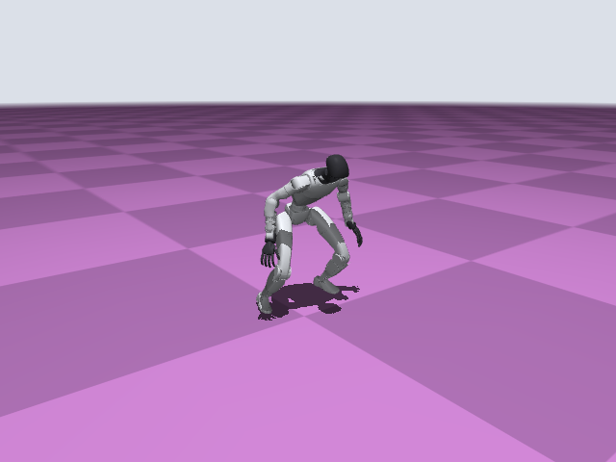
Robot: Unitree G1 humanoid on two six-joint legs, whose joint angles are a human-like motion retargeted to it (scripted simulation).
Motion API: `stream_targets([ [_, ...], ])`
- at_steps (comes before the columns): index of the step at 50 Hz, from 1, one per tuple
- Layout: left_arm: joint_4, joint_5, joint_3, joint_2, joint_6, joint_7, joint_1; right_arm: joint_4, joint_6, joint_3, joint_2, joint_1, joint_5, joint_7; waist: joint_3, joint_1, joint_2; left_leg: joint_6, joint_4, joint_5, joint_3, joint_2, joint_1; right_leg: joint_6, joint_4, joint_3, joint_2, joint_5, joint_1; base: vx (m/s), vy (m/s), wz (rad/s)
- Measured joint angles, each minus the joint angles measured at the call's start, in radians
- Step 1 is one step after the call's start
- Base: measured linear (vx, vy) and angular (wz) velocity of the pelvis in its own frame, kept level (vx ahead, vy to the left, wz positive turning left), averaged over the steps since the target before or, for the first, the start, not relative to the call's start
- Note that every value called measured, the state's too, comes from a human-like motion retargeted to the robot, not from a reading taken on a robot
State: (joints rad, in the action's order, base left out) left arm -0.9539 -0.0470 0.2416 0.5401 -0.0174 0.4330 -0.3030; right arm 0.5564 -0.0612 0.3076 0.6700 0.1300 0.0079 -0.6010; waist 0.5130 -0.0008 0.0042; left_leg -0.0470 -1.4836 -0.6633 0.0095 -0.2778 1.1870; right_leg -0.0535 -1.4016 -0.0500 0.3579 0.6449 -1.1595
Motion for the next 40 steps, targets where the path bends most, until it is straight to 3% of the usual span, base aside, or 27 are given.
stream_targets([
  [3,0.066,-0.191,0.113,0.134,-0.007,-0.100,-0.008,-0.074,-0.035,0.016,0.081,-0.034,0.148,0.105,-0.154,0.044,-0.012,-0.016,0.065,-0.025,0.035,-0.033,-0.088,-0.009,0.069,0.022,-0.014,0.011,0.073,0.79,-0.02,-0.41],
  [5,0.272,-0.172,0.085,0.219,-0.025,-0.094,0.100,-0.283,-0.046,-0.095,0.112,-0.193,0.225,0.142,-0.213,0.071,-0.027,0.008,0.200,-0.013,0.099,-0.044,-0.301,-0.031,0.202,0.069,0.003,-0.012,0.273,1.23,0.03,-0.24],
  [7,0.482,-0.080,0.003,0.258,-0.043,-0.022,0.269,-0.511,-0.043,-0.236,0.107,-0.383,0.248,0.184,-0.248,0.085,-0.045,0.036,0.443,0.101,0.170,-0.016,-0.608,-0.050,0.428,0.127,0.018,-0.137,0.565,1.52,0.06,-0.14],
  [8,0.568,-0.057,-0.040,0.265,-0.049,0.011,0.364,-0.605,-0.040,-0.301,0.099,-0.471,0.240,0.206,-0.264,0.088,-0.052,0.046,0.586,0.218,0.193,0.009,-0.768,-0.056,0.562,0.152,0.017,-0.258,0.721,1.63,0.07,-0.06],
  [10,0.676,-0.071,-0.106,0.258,-0.056,0.027,0.532,-0.707,-0.040,-0.387,0.077,-0.606,0.210,0.237,-0.328,0.084,-0.051,0.069,0.861,0.598,0.185,0.056,-1.000,-0.066,0.835,0.185,-0.009,-0.643,0.968,1.61,0.08,0.11],
  [12,0.699,-0.107,-0.126,0.217,-0.050,-0.021,0.638,-0.698,-0.030,-0.419,0.025,-0.693,0.197,0.247,-0.395,0.079,-0.027,0.132,1.057,0.959,0.083,0.105,-1.118,-0.109,1.023,0.180,-0.052,-1.015,1.107,1.45,0.09,0.31],
  [13,0.692,-0.112,-0.122,0.193,-0.043,-0.044,0.667,-0.670,-0.021,-0.428,-0.010,-0.725,0.210,0.249,-0.415,0.084,-0.012,0.163,1.106,1.036,0.016,0.130,-1.151,-0.128,1.056,0.162,-0.074,-1.098,1.142,1.33,0.11,0.19],
  [14,0.676,-0.106,-0.116,0.174,-0.034,-0.058,0.685,-0.633,-0.010,-0.433,-0.045,-0.747,0.230,0.250,-0.427,0.095,-0.001,0.177,1.116,1.040,-0.030,0.153,-1.166,-0.128,1.049,0.144,-0.089,-1.111,1.149,1.25,0.12,0.02],
  [16,0.618,-0.076,-0.107,0.142,-0.014,-0.075,0.694,-0.533,0.012,-0.439,-0.105,-0.758,0.263,0.246,-0.431,0.125,0.006,0.177,1.079,0.959,-0.045,0.182,-1.156,-0.100,0.985,0.129,-0.096,-1.049,1.115,1.13,0.11,-0.25],
  [19,0.479,-0.017,-0.127,0.102,0.014,-0.096,0.676,-0.324,0.044,-0.417,-0.156,-0.699,0.226,0.219,-0.412,0.151,-0.017,0.164,1.038,0.858,0.077,0.173,-1.098,-0.085,0.980,0.145,-0.076,-0.953,1.043,1.00,0.08,-0.24],
  [26,0.178,0.112,-0.152,0.037,0.025,-0.103,0.585,0.141,0.118,-0.264,-0.157,-0.498,0.092,0.241,-0.298,0.121,-0.055,0.169,1.274,0.609,0.251,0.155,-1.047,-0.197,1.249,0.200,-0.055,-0.764,0.990,0.94,0.07,0.21],
  [31,0.209,0.125,-0.103,0.102,-0.019,-0.131,0.578,0.174,0.108,-0.159,-0.101,-0.478,0.007,0.334,-0.223,0.134,-0.046,0.230,1.390,0.371,0.243,0.068,-0.984,-0.208,1.318,0.209,-0.110,-0.541,0.914,0.96,-0.09,-0.02],
  [33,0.271,0.132,-0.090,0.138,-0.035,-0.135,0.577,0.123,0.098,-0.145,-0.070,-0.493,0.011,0.360,-0.169,0.140,-0.053,0.206,1.368,0.383,0.185,0.079,-0.956,-0.208,1.302,0.183,-0.078,-0.559,0.903,0.89,0.16,0.15],
  [35,0.311,0.119,-0.082,0.155,-0.022,-0.124,0.545,0.085,0.088,-0.144,-0.046,-0.485,0.041,0.384,-0.091,0.135,-0.059,0.074,1.138,0.512,0.057,0.131,-0.840,-0.103,1.107,0.093,-0.011,-0.648,0.819,0.69,0.35,0.26],
  [36,0.299,0.101,-0.083,0.153,-0.007,-0.121,0.511,0.096,0.088,-0.143,-0.049,-0.456,0.038,0.399,-0.059,0.135,-0.046,0.056,0.867,0.516,-0.012,0.126,-0.699,-0.065,0.805,0.040,-0.018,-0.601,0.669,0.54,0.24,0.16],
  [37,0.279,0.082,-0.084,0.146,0.007,-0.118,0.477,0.113,0.092,-0.139,-0.053,-0.424,0.027,0.404,-0.030,0.132,-0.037,0.053,0.627,0.503,-0.067,0.122,-0.578,-0.049,0.539,-0.005,-0.020,-0.553,0.537,0.50,0.13,0.11],
  [38,0.244,0.060,-0.082,0.128,0.019,-0.114,0.444,0.143,0.103,-0.129,-0.062,-0.387,0.000,0.391,-0.008,0.125,-0.036,0.076,0.447,0.456,-0.096,0.122,-0.493,-0.078,0.345,-0.030,-0.011,-0.504,0.445,0.56,0.13,0.20],
  [40,0.117,-0.048,-0.087,0.062,0.043,-0.103,0.377,0.215,0.117,-0.119,-0.091,-0.302,-0.088,0.290,0.007,0.089,-0.034,0.128,0.222,0.339,-0.112,0.104,-0.422,-0.060,0.149,-0.028,0.024,-0.374,0.403,0.63,0.12,0.27],
])
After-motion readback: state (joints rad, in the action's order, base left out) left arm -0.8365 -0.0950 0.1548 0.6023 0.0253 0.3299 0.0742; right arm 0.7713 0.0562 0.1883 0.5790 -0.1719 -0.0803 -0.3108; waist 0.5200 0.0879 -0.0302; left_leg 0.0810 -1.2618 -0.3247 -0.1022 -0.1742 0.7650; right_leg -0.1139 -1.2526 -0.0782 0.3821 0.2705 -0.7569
